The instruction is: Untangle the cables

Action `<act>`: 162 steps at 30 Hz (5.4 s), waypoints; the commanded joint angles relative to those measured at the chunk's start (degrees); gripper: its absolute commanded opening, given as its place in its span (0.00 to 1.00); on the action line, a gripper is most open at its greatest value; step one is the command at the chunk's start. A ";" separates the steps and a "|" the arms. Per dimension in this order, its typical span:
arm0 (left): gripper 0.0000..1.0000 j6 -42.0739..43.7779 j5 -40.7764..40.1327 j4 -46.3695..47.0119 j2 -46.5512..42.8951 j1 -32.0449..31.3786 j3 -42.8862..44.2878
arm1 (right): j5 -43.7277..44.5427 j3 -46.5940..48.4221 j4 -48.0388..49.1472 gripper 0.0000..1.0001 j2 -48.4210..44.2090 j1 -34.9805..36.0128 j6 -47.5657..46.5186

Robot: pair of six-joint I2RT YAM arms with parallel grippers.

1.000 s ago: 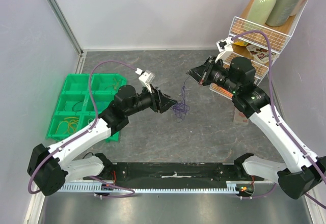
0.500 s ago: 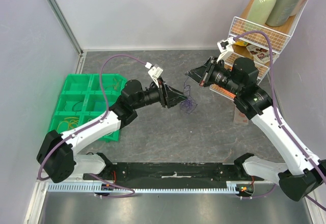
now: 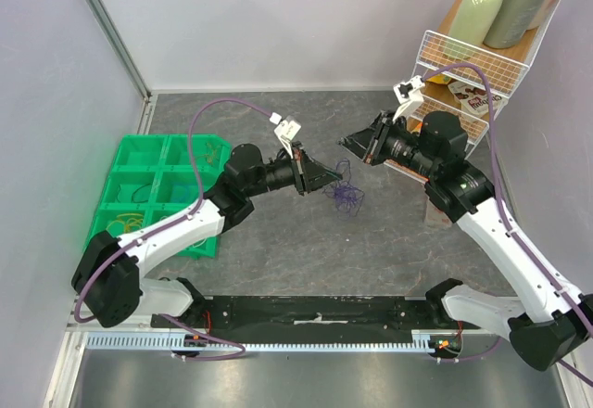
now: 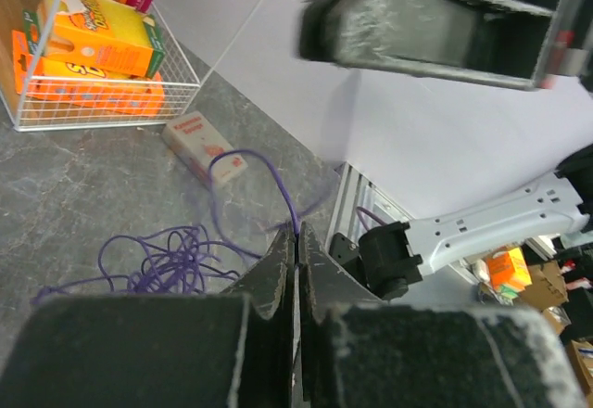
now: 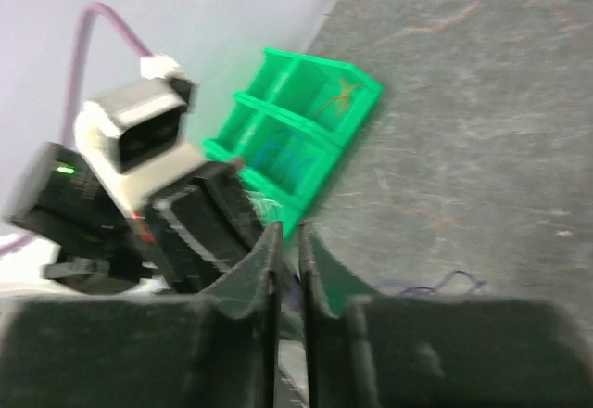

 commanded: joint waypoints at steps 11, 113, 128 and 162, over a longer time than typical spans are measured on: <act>0.02 -4.76 4.43 -9.06 -9.98 -0.35 -1.24 | 8.38 -14.56 -9.38 0.64 -2.22 0.20 -23.36; 0.02 3.95 -19.13 -52.58 -15.08 -0.35 35.06 | -6.07 -6.22 25.70 0.71 1.99 16.20 -17.82; 0.02 5.25 -20.78 -52.48 -17.01 -0.26 32.95 | -3.43 -8.25 30.10 0.00 4.97 16.38 -11.77; 0.26 13.35 -39.08 -36.49 -16.75 -11.86 7.55 | 12.67 -12.64 19.99 0.00 6.64 15.67 31.66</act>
